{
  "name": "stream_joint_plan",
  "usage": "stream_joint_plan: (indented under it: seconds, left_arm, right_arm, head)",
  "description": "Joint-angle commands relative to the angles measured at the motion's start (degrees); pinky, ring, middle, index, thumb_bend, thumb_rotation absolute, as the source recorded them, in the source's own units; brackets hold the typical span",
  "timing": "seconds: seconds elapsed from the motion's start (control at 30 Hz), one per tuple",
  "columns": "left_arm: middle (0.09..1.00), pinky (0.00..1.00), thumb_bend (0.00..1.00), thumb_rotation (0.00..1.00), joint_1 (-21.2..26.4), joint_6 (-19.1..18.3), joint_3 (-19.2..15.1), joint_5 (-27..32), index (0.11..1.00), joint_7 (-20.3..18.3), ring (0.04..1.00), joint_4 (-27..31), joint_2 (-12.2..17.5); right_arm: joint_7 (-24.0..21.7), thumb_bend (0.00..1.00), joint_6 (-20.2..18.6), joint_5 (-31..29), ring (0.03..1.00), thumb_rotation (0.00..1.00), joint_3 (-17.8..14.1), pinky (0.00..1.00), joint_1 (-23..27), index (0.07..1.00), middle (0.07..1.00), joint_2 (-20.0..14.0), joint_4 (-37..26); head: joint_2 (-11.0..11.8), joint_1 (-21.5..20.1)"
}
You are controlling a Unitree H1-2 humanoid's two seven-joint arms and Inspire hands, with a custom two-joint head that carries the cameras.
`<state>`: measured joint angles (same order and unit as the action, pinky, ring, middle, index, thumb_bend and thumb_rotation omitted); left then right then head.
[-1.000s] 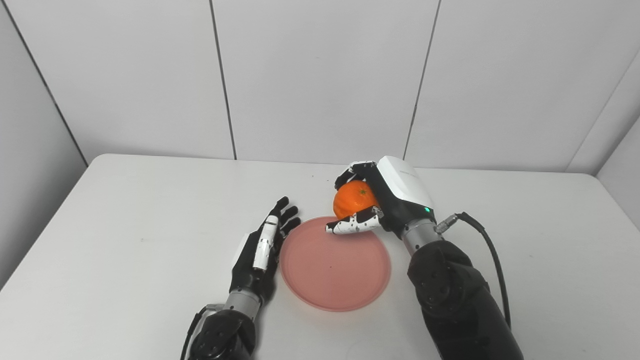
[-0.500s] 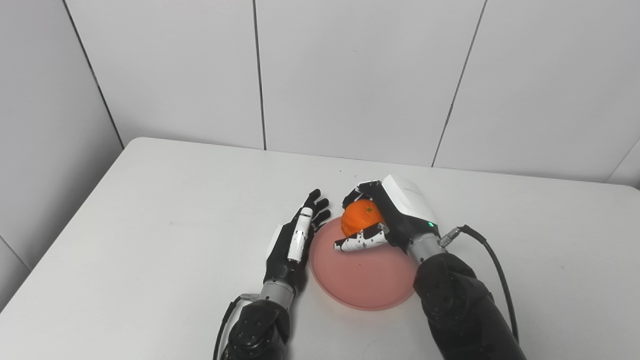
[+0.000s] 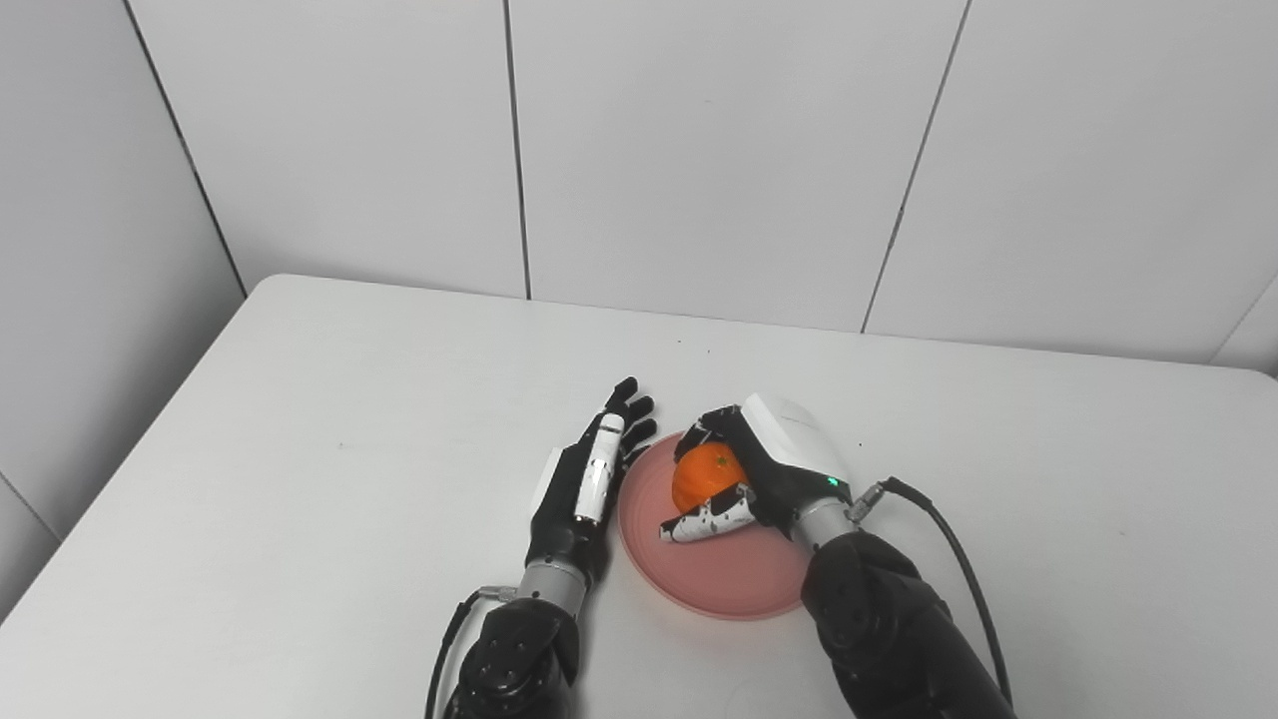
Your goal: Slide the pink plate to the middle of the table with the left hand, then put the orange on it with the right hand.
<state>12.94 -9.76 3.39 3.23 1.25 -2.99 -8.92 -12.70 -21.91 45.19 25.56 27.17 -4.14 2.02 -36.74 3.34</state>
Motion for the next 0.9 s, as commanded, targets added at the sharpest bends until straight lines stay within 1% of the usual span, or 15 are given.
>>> stream_joint_plan:
  seconds: [0.0,0.23,0.37,0.47,0.53,0.6,0.63,0.67,0.7,0.73,0.77,0.8,0.83,0.87]
  left_arm:
    - [0.917,0.89,0.36,1.0,0.61,0.29,0.43,-0.36,0.906,0.08,0.905,1.06,-0.7]
    - [0.907,0.88,0.35,1.0,0.8,1.01,0.41,-0.3,0.901,0.17,0.896,0.59,-0.88]
    - [0.901,0.87,0.35,1.0,0.89,0.77,0.46,-0.46,0.897,0.28,0.891,0.61,-0.89]
    - [0.908,0.88,0.35,1.0,1.0,1.06,0.29,0.17,0.901,-0.11,0.897,0.34,-0.87]
    - [0.907,0.88,0.35,1.0,1.05,1.08,0.24,0.2,0.901,-0.15,0.897,0.19,-0.78]
    - [0.91,0.88,0.36,1.0,1.15,1.08,0.19,0.37,0.902,-0.36,0.9,0.05,-0.66]
    - [0.911,0.89,0.36,1.0,1.19,1.05,0.18,0.4,0.905,-0.43,0.902,0.0,-0.59]
    - [0.911,0.89,0.36,1.0,1.21,1.04,0.18,0.39,0.906,-0.47,0.903,-0.03,-0.55]
    - [0.91,0.89,0.36,1.0,1.21,0.97,0.27,0.08,0.905,-0.39,0.902,0.0,-0.45]
    - [0.908,0.89,0.36,1.0,1.21,0.92,0.34,-0.14,0.904,-0.32,0.899,0.03,-0.39]
    - [0.908,0.89,0.36,1.0,1.18,0.74,0.37,-0.2,0.904,-0.31,0.898,0.1,-0.34]
    - [0.913,0.9,0.36,1.0,1.16,0.62,0.38,-0.22,0.907,-0.32,0.909,0.16,-0.3]
    - [0.915,0.91,0.36,1.0,1.14,0.52,0.34,-0.15,0.908,-0.31,0.913,0.19,-0.31]
    - [0.917,0.91,0.36,1.0,1.11,0.64,0.33,-0.15,0.908,-0.31,0.917,0.17,-0.29]
  right_arm:
    - [1.64,0.53,2.23,0.15,0.347,0.0,0.04,0.27,1.41,0.512,0.408,0.01,-0.53]
    - [2.76,0.53,2.45,0.38,0.344,0.0,0.72,0.26,0.62,0.514,0.408,-0.32,-0.09]
    - [3.17,0.53,2.62,0.28,0.351,0.0,1.04,0.27,0.37,0.517,0.409,-0.75,-0.65]
    - [2.9,0.52,1.73,0.67,0.354,0.0,1.14,0.27,-0.2,0.523,0.412,-0.97,-2.2]
    - [2.23,0.52,0.93,1.03,0.369,0.0,1.2,0.29,-0.58,0.53,0.419,-1.19,-3.61]
    - [1.19,0.52,0.62,1.33,0.413,0.0,1.37,0.32,-0.87,0.534,0.435,-1.71,-4.97]
    - [0.75,0.59,0.76,1.47,0.462,0.09,1.49,0.35,-0.98,0.538,0.531,-2.04,-5.53]
    - [0.47,0.73,0.9,1.58,0.478,0.11,1.54,0.36,-1.04,0.595,0.56,-2.24,-5.85]
    - [-0.33,0.8,1.1,1.5,0.46,0.12,1.68,0.34,-1.13,0.643,0.555,-2.67,-6.65]
    - [-0.93,0.88,1.21,1.45,0.392,0.15,1.74,0.27,-1.18,0.718,0.509,-2.92,-7.2]
    - [-1.69,0.88,1.23,1.42,0.385,0.15,1.84,0.26,-1.18,0.725,0.504,-3.26,-7.95]
    - [-2.21,0.93,1.22,1.41,0.445,0.18,1.91,0.31,-1.18,0.766,0.557,-3.47,-8.45]
    - [-2.7,0.94,1.26,1.24,0.466,0.2,1.85,0.33,-1.19,0.779,0.575,-3.58,-8.87]
    - [-3.32,0.96,1.49,0.98,0.524,0.21,1.84,0.38,-1.18,0.794,0.624,-3.83,-9.44]
  head:
    - [0.05,0.01]
    - [-0.12,-0.33]
    - [-0.08,-0.45]
    - [-0.19,-0.64]
    - [-0.25,-0.76]
    - [-0.26,-0.83]
    - [-0.26,-0.86]
    - [-0.26,-0.86]
    - [-0.3,-0.96]
    - [-0.3,-0.96]
    - [-0.32,-1.09]
    - [-0.32,-1.09]
    - [-0.27,-1.14]
    - [-0.27,-1.14]
